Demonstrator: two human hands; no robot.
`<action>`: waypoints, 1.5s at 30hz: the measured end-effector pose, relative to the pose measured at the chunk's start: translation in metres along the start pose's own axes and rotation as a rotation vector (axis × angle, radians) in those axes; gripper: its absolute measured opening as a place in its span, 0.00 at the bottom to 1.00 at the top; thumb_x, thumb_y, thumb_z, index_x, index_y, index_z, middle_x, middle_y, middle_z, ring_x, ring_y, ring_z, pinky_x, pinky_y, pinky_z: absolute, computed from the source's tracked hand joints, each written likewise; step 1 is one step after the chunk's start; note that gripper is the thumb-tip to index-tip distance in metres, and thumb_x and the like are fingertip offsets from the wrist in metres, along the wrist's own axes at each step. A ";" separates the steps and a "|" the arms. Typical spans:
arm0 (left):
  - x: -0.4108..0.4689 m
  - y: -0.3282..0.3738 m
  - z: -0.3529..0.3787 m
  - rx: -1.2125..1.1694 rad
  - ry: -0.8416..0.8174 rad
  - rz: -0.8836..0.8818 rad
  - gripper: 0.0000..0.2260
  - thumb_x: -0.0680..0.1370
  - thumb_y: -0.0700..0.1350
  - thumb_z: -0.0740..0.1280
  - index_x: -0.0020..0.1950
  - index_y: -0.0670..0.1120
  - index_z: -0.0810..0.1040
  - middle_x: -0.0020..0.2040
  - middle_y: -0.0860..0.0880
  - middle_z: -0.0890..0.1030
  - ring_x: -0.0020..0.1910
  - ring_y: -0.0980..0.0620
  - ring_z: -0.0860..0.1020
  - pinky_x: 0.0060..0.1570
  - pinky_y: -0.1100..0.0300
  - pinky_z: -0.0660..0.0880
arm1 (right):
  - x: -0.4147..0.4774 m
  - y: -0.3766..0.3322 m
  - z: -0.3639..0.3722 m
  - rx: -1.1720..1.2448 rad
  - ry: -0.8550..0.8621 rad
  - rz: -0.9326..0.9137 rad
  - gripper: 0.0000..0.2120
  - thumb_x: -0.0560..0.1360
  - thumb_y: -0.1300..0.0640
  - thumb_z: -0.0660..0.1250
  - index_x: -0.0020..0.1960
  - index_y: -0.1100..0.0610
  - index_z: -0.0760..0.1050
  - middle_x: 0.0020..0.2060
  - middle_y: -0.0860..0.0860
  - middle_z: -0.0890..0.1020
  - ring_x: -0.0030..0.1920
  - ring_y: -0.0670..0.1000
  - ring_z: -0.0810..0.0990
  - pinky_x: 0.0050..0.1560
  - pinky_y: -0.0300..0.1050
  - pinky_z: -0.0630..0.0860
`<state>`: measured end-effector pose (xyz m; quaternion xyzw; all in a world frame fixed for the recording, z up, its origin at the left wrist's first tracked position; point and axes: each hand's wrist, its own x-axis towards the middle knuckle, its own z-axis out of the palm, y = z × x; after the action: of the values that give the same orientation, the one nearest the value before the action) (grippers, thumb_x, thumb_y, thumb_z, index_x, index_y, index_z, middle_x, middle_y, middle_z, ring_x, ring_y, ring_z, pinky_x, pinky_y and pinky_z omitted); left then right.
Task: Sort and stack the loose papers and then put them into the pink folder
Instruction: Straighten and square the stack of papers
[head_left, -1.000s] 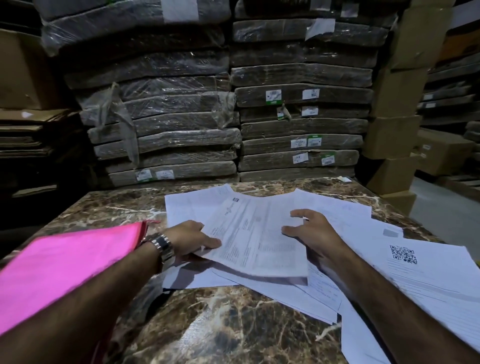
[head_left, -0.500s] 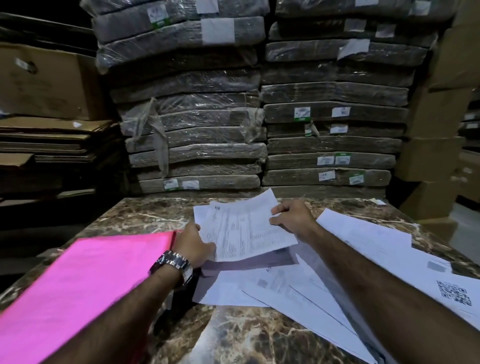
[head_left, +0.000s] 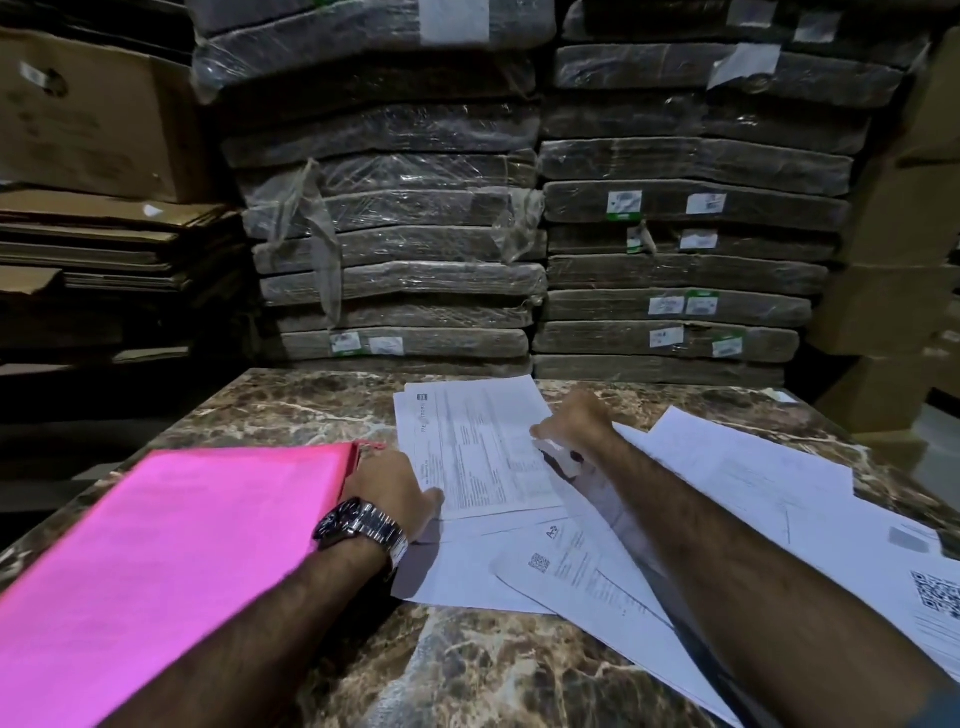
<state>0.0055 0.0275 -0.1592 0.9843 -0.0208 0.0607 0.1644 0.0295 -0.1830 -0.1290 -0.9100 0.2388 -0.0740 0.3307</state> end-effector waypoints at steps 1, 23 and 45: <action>0.001 0.000 0.000 0.000 -0.004 0.007 0.17 0.71 0.57 0.71 0.37 0.45 0.70 0.41 0.45 0.81 0.36 0.47 0.75 0.30 0.61 0.69 | 0.001 -0.002 -0.001 -0.006 -0.035 0.007 0.12 0.70 0.54 0.74 0.44 0.62 0.76 0.42 0.55 0.78 0.43 0.56 0.81 0.30 0.41 0.69; 0.005 -0.013 -0.013 -0.289 -0.103 0.035 0.15 0.73 0.58 0.69 0.37 0.48 0.73 0.32 0.52 0.75 0.34 0.51 0.75 0.27 0.63 0.66 | -0.012 0.014 -0.028 0.707 -0.329 0.156 0.11 0.75 0.68 0.68 0.57 0.65 0.77 0.44 0.58 0.83 0.42 0.58 0.82 0.46 0.54 0.79; -0.001 -0.007 -0.005 -0.828 -0.537 0.209 0.22 0.74 0.36 0.71 0.67 0.45 0.72 0.69 0.52 0.69 0.38 0.70 0.79 0.36 0.77 0.73 | -0.108 0.074 -0.042 0.689 -0.511 0.020 0.22 0.68 0.72 0.74 0.59 0.56 0.79 0.55 0.58 0.82 0.50 0.60 0.84 0.47 0.54 0.83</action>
<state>0.0047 0.0360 -0.1567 0.8101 -0.1833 -0.1917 0.5228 -0.1059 -0.2044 -0.1410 -0.7330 0.1192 0.0818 0.6647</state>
